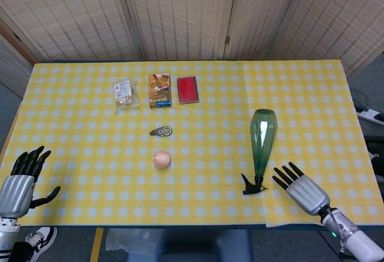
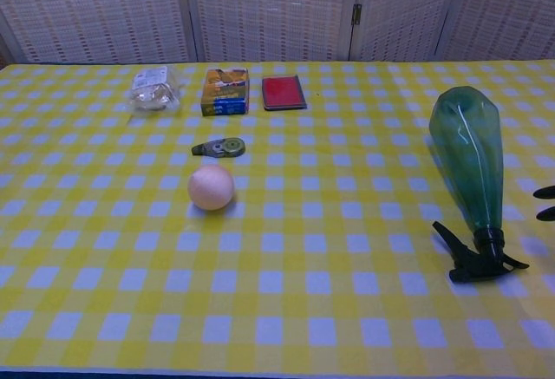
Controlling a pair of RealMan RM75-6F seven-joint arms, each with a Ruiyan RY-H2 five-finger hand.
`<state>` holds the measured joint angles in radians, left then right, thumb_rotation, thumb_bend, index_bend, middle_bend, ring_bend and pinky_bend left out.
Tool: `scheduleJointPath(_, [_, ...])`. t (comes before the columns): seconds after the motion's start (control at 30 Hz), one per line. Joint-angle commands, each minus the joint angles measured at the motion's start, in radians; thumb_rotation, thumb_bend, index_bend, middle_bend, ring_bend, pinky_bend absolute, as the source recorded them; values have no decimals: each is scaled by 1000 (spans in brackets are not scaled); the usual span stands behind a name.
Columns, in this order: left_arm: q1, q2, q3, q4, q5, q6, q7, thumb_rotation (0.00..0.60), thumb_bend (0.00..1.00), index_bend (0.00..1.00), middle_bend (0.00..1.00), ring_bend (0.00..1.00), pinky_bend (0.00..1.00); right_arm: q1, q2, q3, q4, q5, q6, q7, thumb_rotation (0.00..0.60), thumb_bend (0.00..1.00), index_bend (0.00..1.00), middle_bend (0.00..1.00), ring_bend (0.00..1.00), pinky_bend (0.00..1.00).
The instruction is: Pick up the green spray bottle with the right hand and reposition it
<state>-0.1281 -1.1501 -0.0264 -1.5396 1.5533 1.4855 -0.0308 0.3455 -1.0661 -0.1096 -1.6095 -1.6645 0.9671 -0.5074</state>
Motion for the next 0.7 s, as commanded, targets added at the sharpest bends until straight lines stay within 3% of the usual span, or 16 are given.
scheduleJointPath(0.03, [1, 2, 1, -2, 1, 0, -5, 501, 314, 0, 2, 68, 0, 10, -14, -2, 2, 16, -23, -6, 600, 390, 115, 0, 0, 0])
scheduleJointPath(0.7, [4, 24, 7, -3, 22, 16, -59, 500, 317, 0, 2, 64, 0, 62, -93, 19, -12, 112, -106, -118, 600, 390, 140, 0, 3, 0])
